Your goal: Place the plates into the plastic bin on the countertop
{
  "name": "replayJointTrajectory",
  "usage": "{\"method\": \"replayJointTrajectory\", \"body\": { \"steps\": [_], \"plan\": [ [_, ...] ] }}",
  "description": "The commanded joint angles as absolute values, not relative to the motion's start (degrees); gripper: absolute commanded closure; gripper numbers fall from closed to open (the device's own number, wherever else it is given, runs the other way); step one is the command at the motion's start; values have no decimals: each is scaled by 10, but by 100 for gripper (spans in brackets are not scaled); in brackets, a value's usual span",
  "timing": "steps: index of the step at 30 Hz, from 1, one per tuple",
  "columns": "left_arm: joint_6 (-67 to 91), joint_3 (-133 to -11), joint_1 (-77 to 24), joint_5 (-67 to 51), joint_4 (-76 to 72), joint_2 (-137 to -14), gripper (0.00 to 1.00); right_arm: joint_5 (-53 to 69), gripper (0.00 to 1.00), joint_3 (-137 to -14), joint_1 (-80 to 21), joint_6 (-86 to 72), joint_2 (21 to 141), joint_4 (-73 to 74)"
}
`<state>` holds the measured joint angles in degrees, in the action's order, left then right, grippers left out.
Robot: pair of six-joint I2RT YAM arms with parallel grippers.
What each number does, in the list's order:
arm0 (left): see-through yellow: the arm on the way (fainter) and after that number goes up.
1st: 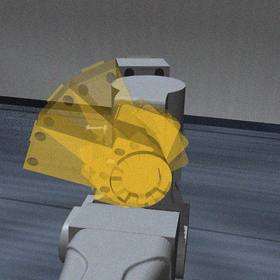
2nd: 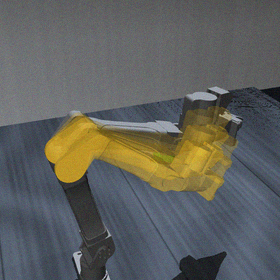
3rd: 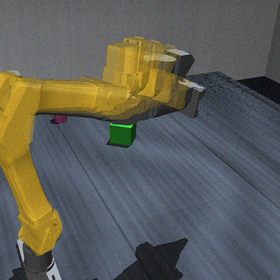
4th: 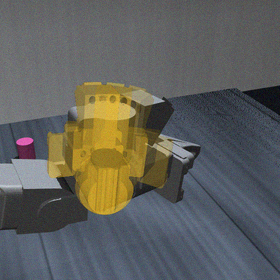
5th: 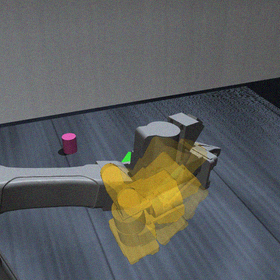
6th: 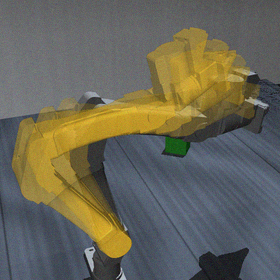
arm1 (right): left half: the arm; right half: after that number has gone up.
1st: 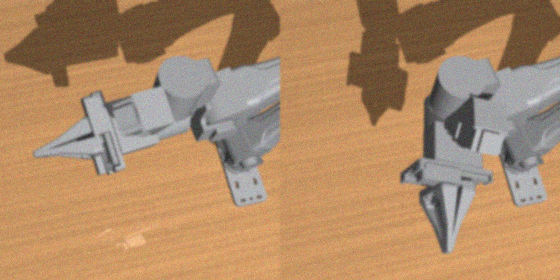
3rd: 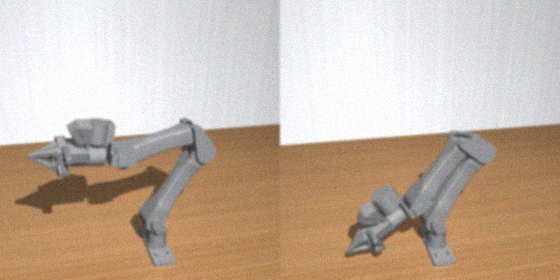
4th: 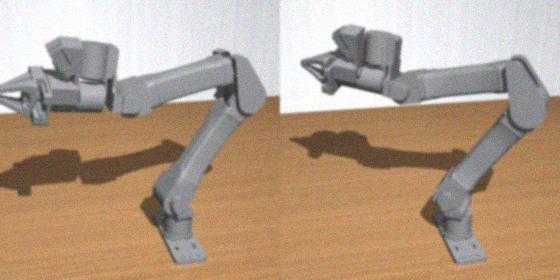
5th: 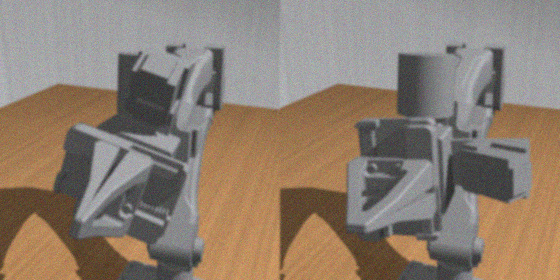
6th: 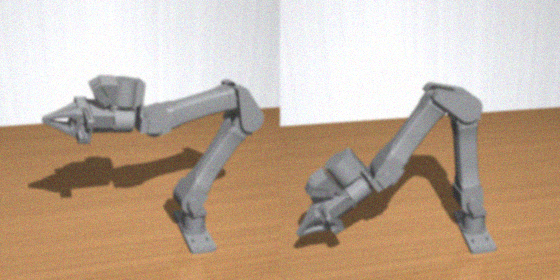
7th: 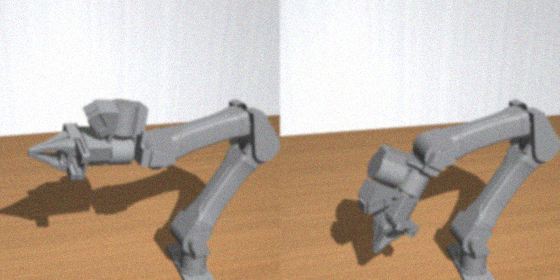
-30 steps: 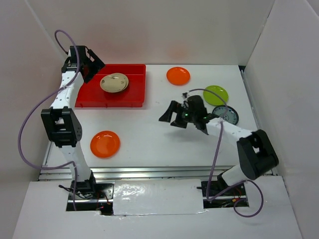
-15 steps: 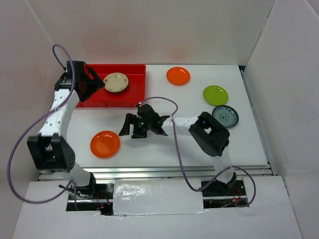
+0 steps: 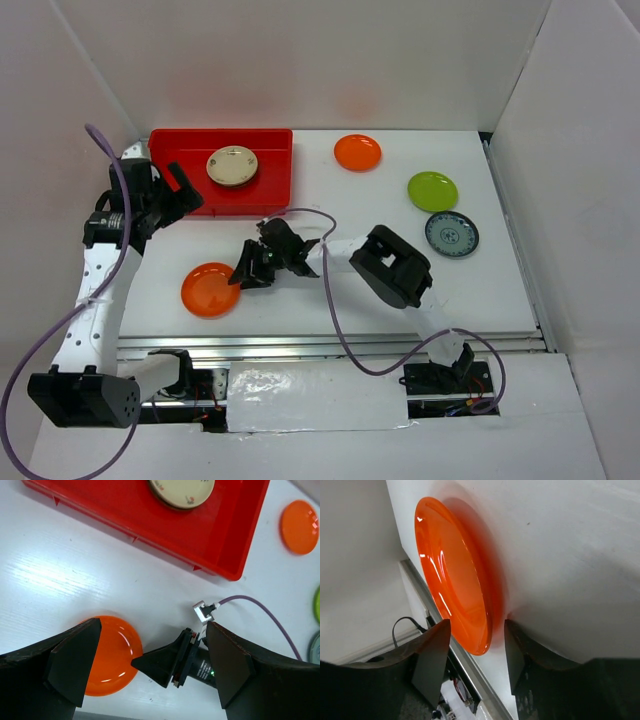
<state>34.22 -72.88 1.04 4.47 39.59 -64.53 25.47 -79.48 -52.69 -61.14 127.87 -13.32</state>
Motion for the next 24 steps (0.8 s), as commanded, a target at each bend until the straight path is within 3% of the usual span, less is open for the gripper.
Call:
{"method": "replayJointTrajectory", "body": {
  "steps": [1,4,7,8,11,17,20,24],
  "plan": [
    [313,-710,13,28,389,-633,1,280,47,-816,-537,-641,1307,-163],
    [312,-696,12,15,379,-630,1,301,55,-819,-539,-663,1326,-187],
    [305,-695,12,8,381,-627,1,281,98,-796,-534,-676,1320,-202],
    [304,-693,11,4,379,-623,1,273,100,-779,-528,-678,1297,-208],
    [302,-680,6,-6,366,-606,1,219,100,-687,-512,-672,1191,-232],
    [280,-654,-41,-136,312,-600,1,42,100,-570,-447,-546,926,-55],
    [285,-635,-49,-245,281,-623,1,83,100,-526,-394,-506,852,-57],
    [326,-606,-82,-344,179,-649,1,256,100,-491,-333,-484,822,-122]
  ]
}}
